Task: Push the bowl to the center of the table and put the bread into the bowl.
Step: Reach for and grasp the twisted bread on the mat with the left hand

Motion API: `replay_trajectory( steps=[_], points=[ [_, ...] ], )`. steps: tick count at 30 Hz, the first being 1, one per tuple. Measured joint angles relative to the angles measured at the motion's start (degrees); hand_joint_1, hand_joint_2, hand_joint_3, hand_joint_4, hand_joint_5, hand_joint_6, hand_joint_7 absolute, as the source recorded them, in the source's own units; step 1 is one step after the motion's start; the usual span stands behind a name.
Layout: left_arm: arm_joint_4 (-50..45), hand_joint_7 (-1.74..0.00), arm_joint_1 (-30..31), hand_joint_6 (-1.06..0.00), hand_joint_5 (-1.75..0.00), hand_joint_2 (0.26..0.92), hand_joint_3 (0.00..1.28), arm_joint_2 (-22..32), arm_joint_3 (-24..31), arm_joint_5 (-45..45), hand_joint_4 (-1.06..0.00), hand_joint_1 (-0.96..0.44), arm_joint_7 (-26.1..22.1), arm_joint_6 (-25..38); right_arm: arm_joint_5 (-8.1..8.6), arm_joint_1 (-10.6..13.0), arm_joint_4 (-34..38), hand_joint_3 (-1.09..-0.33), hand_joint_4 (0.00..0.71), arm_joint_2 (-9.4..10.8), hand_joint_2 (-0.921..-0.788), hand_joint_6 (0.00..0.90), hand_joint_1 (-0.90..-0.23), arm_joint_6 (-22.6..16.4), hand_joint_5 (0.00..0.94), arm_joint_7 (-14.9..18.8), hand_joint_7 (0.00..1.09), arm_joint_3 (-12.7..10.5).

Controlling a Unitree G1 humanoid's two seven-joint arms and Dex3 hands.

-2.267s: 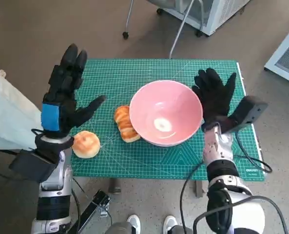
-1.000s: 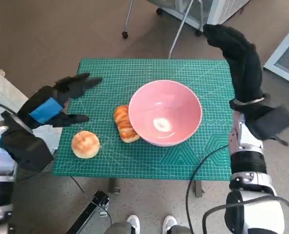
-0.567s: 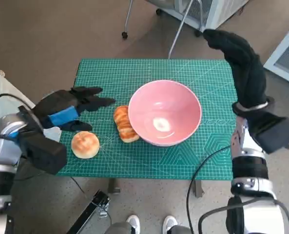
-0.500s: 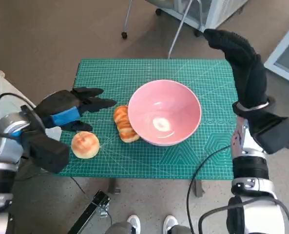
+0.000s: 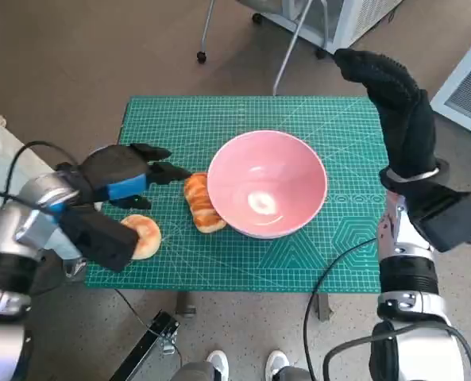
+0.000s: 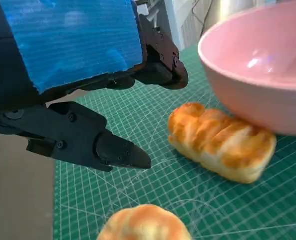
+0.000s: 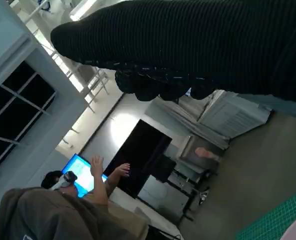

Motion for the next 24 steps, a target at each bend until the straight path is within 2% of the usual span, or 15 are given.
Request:
replay_trajectory(
  steps=[10,24],
  points=[
    [4.93,-0.16,-4.33,-0.51,-0.02,0.895,0.00,-4.45,-6.81,8.34,-0.46,-0.30,8.08,1.12,-0.19,1.16,-1.65,-0.794,0.217,0.01,-0.921,-0.001,-0.632,0.07,0.020,-0.17,0.57,0.34],
    [12.67,-0.18,-9.96,-0.52,-0.01,0.905,0.00,-9.30,-14.27,14.53,-0.47,-0.33,14.69,2.83,-0.24,1.95,-1.85,-0.801,0.219,-0.26,-0.921,-0.001,-0.634,-0.19,0.021,-0.23,0.57,0.33]
  ],
)
